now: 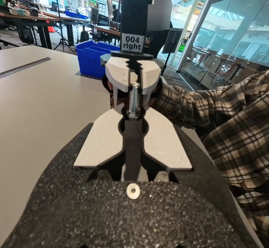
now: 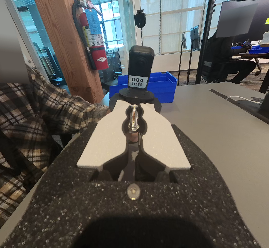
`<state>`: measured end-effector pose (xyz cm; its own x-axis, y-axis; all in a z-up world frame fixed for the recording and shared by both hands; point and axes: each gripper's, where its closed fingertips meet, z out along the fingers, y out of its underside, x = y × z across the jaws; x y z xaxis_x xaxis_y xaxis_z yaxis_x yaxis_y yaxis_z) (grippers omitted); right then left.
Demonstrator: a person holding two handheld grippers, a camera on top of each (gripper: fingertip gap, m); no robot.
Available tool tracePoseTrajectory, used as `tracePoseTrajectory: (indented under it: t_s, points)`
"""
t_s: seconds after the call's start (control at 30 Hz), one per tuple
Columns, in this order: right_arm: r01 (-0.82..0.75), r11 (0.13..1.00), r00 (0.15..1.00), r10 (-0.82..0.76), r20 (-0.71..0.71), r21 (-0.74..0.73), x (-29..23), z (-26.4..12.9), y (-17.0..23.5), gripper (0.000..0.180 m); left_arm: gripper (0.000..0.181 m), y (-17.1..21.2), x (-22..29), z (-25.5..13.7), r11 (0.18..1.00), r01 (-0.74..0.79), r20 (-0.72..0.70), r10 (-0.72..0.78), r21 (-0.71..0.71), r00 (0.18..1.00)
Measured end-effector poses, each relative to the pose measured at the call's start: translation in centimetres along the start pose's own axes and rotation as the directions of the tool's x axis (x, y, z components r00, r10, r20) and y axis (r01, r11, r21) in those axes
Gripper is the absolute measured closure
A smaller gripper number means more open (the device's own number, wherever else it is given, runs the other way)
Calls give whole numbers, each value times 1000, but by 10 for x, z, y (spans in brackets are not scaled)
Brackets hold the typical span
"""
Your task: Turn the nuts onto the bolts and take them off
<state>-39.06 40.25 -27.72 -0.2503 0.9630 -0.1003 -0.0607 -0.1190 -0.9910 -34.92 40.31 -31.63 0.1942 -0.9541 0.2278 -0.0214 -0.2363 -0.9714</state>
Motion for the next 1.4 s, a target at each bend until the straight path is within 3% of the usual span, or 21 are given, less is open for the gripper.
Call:
tracePoseTrajectory:
  t_s: [1.1, 1.2, 1.3, 1.4]
  points:
    - [-7, 1000, 1000, 7, 1, 0, 2, -2, 8, 170, 165, 7, -6, 5, 999, -28, 53, 31, -45, 998]
    - [-19, 1000, 999, 20, -31, 24, 6, -10, -2, 150, 166, 8, -10, 2, 999, -21, 67, 23, -40, 997]
    - [44, 997, 992, -51, -114, -67, 13, -30, -2, 151, 166, 6, -19, -5, 1000, -14, 98, 15, -18, 995]
    - [55, 954, 982, -105, -156, -294, 17, -52, 24, 154, 166, 3, -32, -19, 1000, 5, 140, -9, 26, 990]
